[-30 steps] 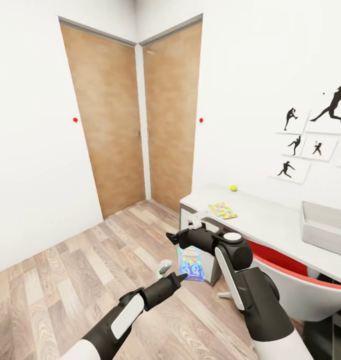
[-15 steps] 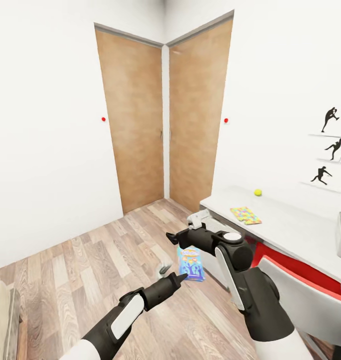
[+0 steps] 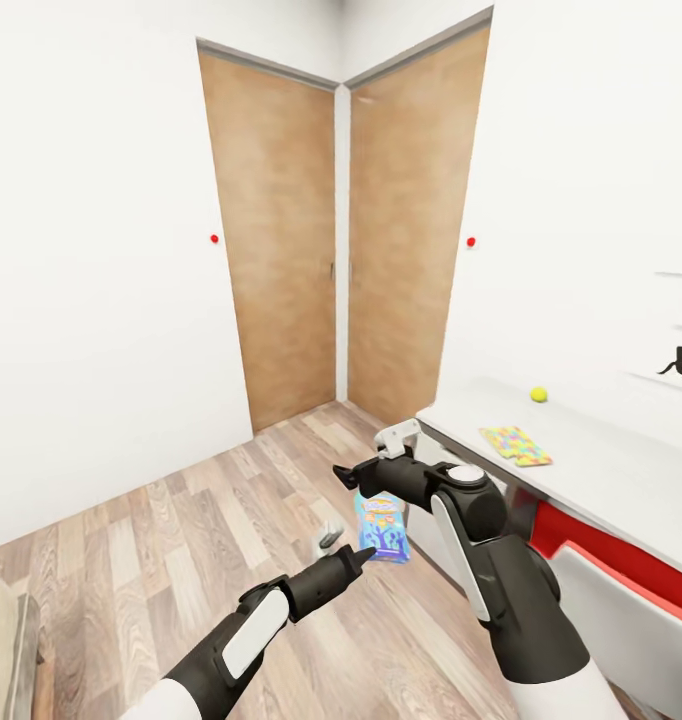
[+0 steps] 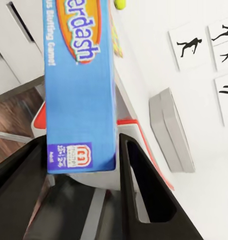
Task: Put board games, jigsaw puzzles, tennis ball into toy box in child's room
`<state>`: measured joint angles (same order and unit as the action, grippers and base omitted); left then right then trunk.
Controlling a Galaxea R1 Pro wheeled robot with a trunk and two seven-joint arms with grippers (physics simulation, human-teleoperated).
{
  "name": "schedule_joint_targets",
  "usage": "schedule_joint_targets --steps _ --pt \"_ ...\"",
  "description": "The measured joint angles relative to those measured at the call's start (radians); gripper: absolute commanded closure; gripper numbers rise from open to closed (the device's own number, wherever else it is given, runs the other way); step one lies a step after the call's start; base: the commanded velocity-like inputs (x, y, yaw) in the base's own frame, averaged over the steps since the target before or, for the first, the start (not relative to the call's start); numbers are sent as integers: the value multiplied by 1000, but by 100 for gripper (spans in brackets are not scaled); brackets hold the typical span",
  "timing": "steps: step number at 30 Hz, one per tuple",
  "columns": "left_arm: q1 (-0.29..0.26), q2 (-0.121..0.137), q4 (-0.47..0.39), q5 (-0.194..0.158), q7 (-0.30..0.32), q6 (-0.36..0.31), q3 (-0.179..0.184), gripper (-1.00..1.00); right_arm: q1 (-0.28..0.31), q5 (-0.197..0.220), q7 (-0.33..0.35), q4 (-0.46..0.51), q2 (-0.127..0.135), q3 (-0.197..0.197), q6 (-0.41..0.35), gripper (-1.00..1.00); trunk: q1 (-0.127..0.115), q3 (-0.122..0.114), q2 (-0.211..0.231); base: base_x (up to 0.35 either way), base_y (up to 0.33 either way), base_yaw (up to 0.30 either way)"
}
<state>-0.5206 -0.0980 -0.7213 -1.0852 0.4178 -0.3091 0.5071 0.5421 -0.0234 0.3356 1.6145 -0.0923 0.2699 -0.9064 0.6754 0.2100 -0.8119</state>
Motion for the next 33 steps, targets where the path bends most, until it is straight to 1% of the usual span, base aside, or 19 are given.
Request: schedule_joint_targets --steps 12,22,26,29,33 --pt "0 0 -1 1 0 12 1 100 1 0 0 0 0 -1 3 -100 0 0 0 331 22 0" --pt "0 1 -1 -1 1 14 0 100 0 0 0 0 1 -1 3 -100 0 0 0 104 -10 0" --pt "0 1 -5 -1 2 15 0 100 1 1 0 0 1 -1 5 -100 0 0 0 276 -1 0" --pt "3 3 -27 0 3 23 1 100 2 0 0 1 1 -2 9 -100 0 0 0 326 0 0" --pt "11 11 -38 0 4 27 0 100 3 0 0 1 1 -6 11 -100 0 0 0 338 0 0"
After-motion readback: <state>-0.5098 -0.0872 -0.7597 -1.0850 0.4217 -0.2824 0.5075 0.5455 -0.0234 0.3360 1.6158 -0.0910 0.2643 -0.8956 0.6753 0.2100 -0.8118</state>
